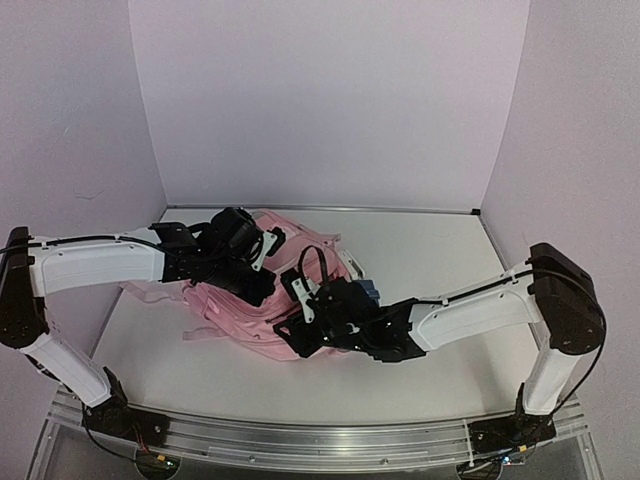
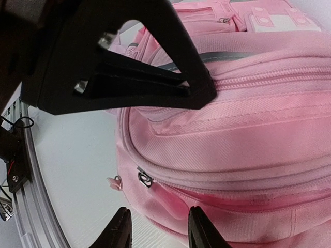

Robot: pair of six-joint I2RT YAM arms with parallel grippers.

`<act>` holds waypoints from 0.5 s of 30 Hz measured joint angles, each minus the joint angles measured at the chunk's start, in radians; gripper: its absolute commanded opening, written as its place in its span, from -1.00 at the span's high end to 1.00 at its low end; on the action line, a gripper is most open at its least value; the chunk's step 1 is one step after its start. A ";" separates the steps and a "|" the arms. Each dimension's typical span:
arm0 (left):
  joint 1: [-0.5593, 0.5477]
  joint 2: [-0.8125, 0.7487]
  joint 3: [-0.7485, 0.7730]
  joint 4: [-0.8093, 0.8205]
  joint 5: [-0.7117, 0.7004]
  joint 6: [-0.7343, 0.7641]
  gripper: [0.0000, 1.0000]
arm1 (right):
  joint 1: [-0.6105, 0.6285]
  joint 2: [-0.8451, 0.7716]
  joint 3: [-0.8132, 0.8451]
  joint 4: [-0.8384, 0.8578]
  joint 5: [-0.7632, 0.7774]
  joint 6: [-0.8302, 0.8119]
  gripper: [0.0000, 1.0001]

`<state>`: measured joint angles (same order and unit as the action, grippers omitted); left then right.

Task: Pack the student bag
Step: Zip the student bag at the center of the board.

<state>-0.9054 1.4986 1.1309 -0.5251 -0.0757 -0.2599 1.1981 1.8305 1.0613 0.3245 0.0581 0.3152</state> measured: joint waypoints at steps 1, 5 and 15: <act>0.001 0.000 0.000 0.001 0.003 -0.001 1.00 | 0.003 0.010 0.007 0.002 0.010 -0.005 0.31; 0.006 -0.001 -0.001 0.002 0.013 -0.002 1.00 | 0.016 0.048 0.029 0.004 0.057 -0.018 0.33; 0.015 -0.002 -0.002 0.002 0.031 -0.002 1.00 | 0.055 0.130 0.084 0.001 0.201 -0.027 0.61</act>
<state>-0.8906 1.4965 1.1286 -0.5232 -0.0451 -0.2623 1.2535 1.9609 1.1453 0.3251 0.2590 0.2879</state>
